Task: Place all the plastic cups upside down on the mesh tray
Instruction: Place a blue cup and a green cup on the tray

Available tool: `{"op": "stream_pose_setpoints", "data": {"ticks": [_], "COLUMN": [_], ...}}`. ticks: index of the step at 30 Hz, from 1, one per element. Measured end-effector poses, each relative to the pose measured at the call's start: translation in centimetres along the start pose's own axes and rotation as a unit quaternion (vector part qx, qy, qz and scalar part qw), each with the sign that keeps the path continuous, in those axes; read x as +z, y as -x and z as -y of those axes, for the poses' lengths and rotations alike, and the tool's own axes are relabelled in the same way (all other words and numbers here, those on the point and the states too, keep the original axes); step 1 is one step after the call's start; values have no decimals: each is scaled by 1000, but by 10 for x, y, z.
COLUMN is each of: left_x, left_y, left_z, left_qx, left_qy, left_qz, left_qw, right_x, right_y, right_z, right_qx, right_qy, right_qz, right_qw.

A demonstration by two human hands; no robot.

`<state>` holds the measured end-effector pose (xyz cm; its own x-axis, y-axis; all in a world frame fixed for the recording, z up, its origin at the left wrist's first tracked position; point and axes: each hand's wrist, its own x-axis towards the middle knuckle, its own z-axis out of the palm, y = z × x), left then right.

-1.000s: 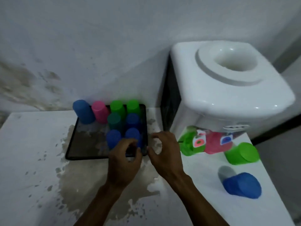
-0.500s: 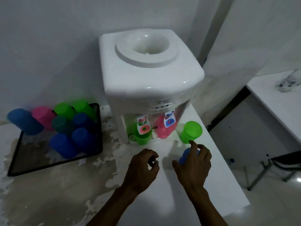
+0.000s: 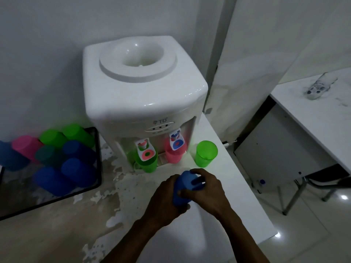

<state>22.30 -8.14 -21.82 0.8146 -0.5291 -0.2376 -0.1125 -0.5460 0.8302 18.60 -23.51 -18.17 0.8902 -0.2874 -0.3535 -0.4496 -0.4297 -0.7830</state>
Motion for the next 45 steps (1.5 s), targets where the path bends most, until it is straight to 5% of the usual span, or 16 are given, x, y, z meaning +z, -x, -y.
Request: {"op": "stream_pose_setpoints", "data": {"ticks": [3, 8, 13, 26, 34, 45], "left_x": [-1, -11, -25, -56, -89, -192], "left_y": [-2, 2, 10, 35, 78, 145], "left_z": [1, 5, 13, 29, 49, 114], "left_qx": [-7, -36, -51, -63, -77, -141], "left_qy": [8, 3, 3, 55, 101, 220], "left_qz": [-38, -67, -63, -108, -185, -443], "left_qw": [999, 997, 997, 991, 974, 858], "right_x": [-6, -19, -25, 17, 96, 211], "right_y": [-8, -42, -88, -49, 14, 10], "right_z": [8, 11, 0, -3, 30, 146], "right_qx": [-15, 6, 73, 15, -10, -125], "right_qy": [-4, 76, 175, 52, 11, -77], "right_qz": [18, -224, -137, -176, -52, 83], "right_qw": [1000, 972, 972, 983, 999, 986]}}
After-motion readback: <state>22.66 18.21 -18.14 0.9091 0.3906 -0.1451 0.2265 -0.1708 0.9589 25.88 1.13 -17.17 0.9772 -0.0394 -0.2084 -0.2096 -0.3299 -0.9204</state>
